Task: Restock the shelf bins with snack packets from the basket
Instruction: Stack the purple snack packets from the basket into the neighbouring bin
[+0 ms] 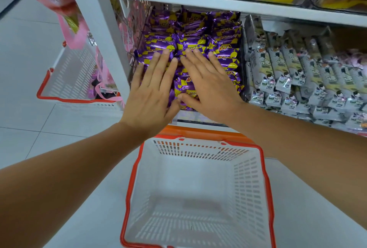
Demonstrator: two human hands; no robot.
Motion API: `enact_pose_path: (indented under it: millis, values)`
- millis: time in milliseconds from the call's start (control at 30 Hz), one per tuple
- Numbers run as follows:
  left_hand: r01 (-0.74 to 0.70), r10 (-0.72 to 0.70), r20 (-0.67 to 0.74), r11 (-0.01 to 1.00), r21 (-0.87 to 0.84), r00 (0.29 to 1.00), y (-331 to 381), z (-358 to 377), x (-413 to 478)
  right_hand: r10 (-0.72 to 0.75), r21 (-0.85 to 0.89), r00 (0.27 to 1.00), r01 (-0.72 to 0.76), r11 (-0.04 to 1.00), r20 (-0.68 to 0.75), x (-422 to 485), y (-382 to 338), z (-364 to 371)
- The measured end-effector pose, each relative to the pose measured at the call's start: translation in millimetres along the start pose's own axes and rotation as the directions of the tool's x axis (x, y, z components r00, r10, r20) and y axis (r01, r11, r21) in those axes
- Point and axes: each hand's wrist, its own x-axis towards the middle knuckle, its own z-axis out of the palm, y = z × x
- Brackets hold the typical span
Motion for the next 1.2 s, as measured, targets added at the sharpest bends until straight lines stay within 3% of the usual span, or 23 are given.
enact_pose_path:
  millis: [267, 367, 500, 800, 1067, 1200]
  values:
    - [-0.050, 0.050, 0.006, 0.996, 0.072, 0.999, -1.7, -0.5, 4.6, 0.078, -0.026, 0.993, -0.076, 0.997, 0.093, -19.0, 14.9, -28.7]
    - [-0.128, 0.127, 0.019, 0.986, 0.108, 0.992, -0.7, -2.2, 6.5, 0.133, -0.086, 0.971, -0.118, 0.989, 0.199, -24.8, 14.2, -28.1]
    - [-0.133, 0.125, 0.052, 0.967, 0.216, 0.991, -5.4, 12.7, 15.5, 0.215, -0.138, 0.927, -0.180, 0.974, 0.307, -16.8, 16.2, -21.2]
    - [-0.154, 0.143, 0.058, 0.940, 0.305, 0.988, -18.7, 28.8, 24.4, 0.250, -0.177, 0.938, -0.211, 0.961, 0.240, -8.0, 12.6, -9.7]
    - [-0.132, 0.128, 0.030, 0.959, 0.252, 0.991, -6.6, 14.9, 14.4, 0.211, -0.084, 0.934, -0.195, 0.977, 0.289, -15.1, 14.4, -30.2]
    - [-0.107, 0.099, 0.046, 0.970, 0.219, 0.994, 3.8, 10.5, 8.6, 0.172, 0.005, 0.960, -0.177, 0.984, 0.223, -27.3, 14.2, -41.8]
